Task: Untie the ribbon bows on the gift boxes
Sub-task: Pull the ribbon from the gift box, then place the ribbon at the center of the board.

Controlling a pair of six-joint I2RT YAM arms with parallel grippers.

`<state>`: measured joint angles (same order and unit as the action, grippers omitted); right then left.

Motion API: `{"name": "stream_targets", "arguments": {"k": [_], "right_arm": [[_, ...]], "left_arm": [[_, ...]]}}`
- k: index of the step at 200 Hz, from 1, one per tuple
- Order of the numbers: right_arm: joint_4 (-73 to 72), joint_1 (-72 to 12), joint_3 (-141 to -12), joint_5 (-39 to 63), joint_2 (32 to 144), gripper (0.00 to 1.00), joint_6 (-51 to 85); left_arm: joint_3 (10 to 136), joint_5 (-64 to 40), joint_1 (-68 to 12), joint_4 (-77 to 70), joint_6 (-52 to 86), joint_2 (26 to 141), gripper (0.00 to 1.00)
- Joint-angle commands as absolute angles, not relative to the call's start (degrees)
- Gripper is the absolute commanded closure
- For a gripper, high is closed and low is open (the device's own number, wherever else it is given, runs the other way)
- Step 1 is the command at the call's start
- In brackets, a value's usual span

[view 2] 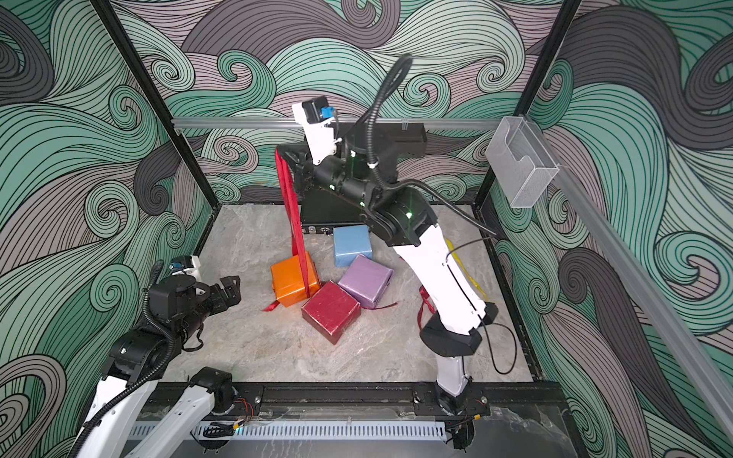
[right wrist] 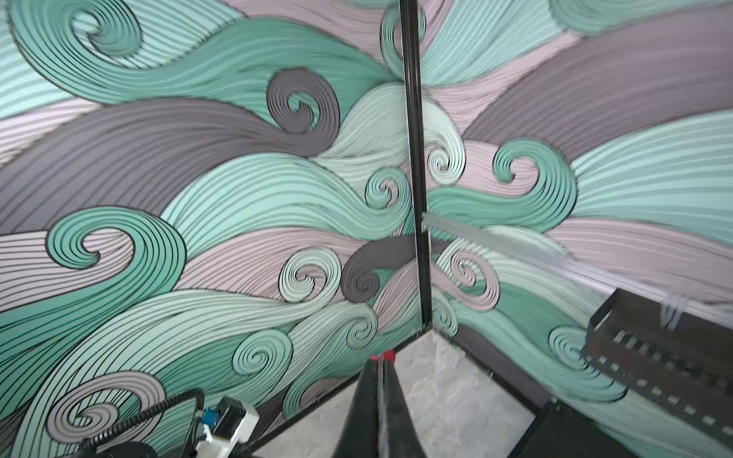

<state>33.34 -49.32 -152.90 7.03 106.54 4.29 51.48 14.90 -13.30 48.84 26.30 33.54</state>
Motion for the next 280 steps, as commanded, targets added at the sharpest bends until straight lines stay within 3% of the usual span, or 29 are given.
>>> {"name": "stream_targets", "arguments": {"k": [1, 180, 280], "right_arm": [[25.8, -49.3, -152.4, 3.4, 103.2, 1.0, -1.0], [6.3, -49.2, -143.0, -10.7, 75.4, 1.0, -25.2], [1.9, -49.3, -125.4, -17.4, 63.2, 1.0, -33.1]], "left_arm": [[51.2, 14.3, -13.6, 48.3, 25.7, 33.8, 0.02], [50.7, 6.8, -13.8, 46.8, 24.0, 40.7, 0.02], [50.8, 7.2, -16.3, 47.2, 24.0, 43.9, 0.02]]}}
